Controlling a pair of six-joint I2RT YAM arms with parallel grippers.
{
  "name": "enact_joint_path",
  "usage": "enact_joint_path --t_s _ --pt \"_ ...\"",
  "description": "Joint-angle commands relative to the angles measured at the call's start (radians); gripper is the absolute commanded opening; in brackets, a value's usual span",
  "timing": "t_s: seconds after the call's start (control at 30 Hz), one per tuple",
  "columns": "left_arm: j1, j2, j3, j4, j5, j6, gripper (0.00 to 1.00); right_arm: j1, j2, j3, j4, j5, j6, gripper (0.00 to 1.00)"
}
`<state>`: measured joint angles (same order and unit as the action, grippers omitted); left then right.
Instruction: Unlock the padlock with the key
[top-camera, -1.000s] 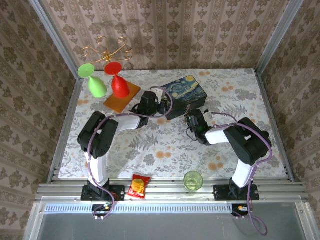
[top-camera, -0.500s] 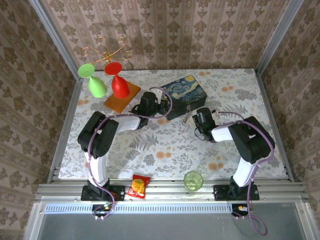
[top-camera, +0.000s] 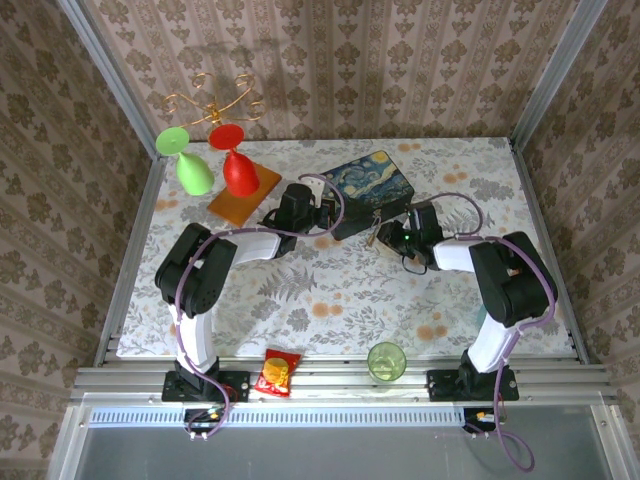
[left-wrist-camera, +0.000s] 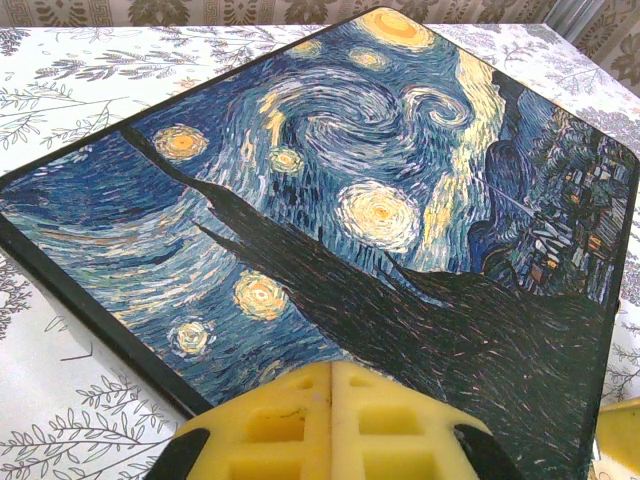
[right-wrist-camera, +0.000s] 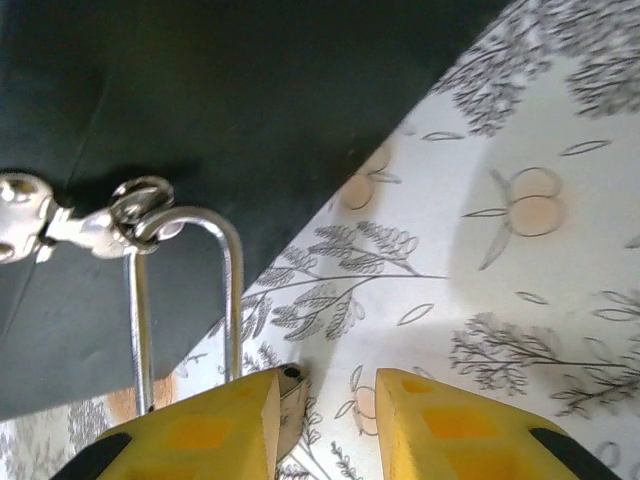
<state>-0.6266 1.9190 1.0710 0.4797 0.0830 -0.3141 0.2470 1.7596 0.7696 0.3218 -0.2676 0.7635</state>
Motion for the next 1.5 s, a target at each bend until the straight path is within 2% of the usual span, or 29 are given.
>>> enact_joint_path --t_s 0.0,0.37,0.8,1.0,1.17,1.3,1.47 --pt "0.018 0.054 -0.061 -0.288 -0.016 -0.026 0.0 0.002 0.037 0.039 -0.006 -0.095 -0.083 0.31" --pt "0.015 0.061 -0.071 -0.283 -0.009 -0.036 0.0 -0.036 0.075 -0.047 0.268 -0.155 0.049 0.31" --pt "0.011 0.078 -0.061 -0.29 -0.002 -0.038 0.0 -0.023 0.164 -0.051 0.44 -0.222 0.125 0.29" --pt "0.01 0.076 -0.056 -0.294 0.0 -0.04 0.0 -0.019 0.181 -0.078 0.522 -0.188 0.157 0.3" --pt "0.008 0.082 -0.048 -0.297 0.003 -0.04 0.0 -0.008 0.168 -0.084 0.506 -0.101 0.108 0.29" --pt "0.007 0.081 -0.048 -0.297 0.005 -0.044 0.0 0.004 0.172 -0.073 0.475 -0.113 0.089 0.29" --pt "0.007 0.083 -0.049 -0.289 0.01 -0.053 0.0 0.102 0.008 -0.093 0.144 0.186 -0.112 0.34"
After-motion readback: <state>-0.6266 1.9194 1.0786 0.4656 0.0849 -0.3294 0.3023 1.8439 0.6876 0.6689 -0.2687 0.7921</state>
